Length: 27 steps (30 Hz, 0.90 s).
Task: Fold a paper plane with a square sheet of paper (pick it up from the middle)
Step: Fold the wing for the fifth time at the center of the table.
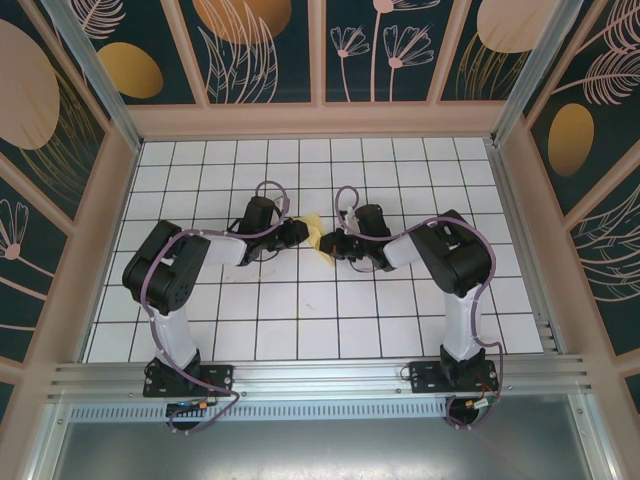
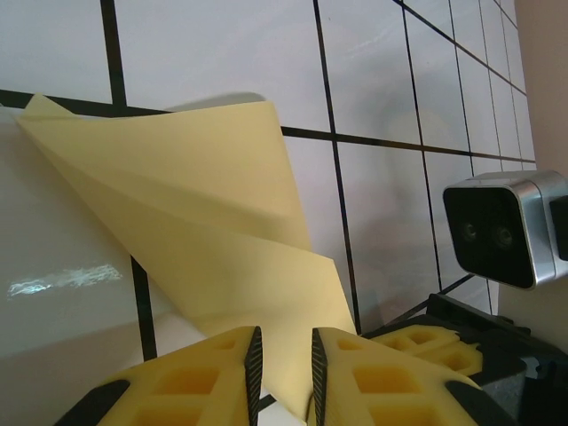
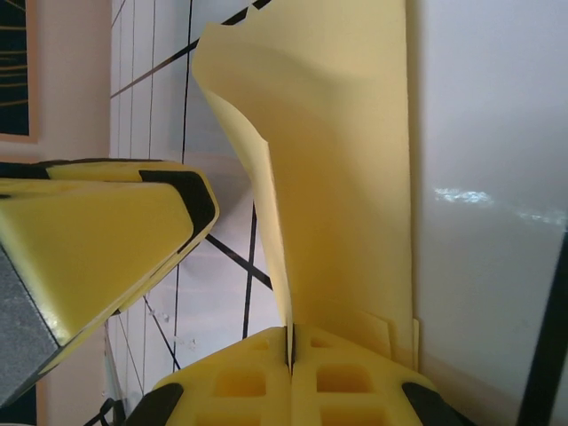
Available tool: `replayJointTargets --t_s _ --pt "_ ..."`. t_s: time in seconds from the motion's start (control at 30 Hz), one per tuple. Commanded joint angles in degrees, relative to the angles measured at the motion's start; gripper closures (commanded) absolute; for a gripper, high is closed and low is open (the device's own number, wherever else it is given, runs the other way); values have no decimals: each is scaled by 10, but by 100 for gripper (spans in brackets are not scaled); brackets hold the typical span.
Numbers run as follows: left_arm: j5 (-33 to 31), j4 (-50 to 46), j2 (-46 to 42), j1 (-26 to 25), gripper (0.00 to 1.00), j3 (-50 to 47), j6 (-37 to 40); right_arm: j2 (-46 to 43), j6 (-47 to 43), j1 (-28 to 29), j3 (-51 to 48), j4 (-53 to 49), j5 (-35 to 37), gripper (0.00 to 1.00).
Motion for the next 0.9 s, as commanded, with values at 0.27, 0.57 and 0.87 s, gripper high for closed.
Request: replayJointTargets --t_s 0.27,0.57,0.87 --pt "12 34 30 -4 77 2 3 27 38 -17 -38 17 36 100" --pt "16 39 42 -4 78 15 3 28 39 -17 -40 14 42 100" --pt "25 63 44 -4 81 19 2 33 46 -19 -44 20 43 100"
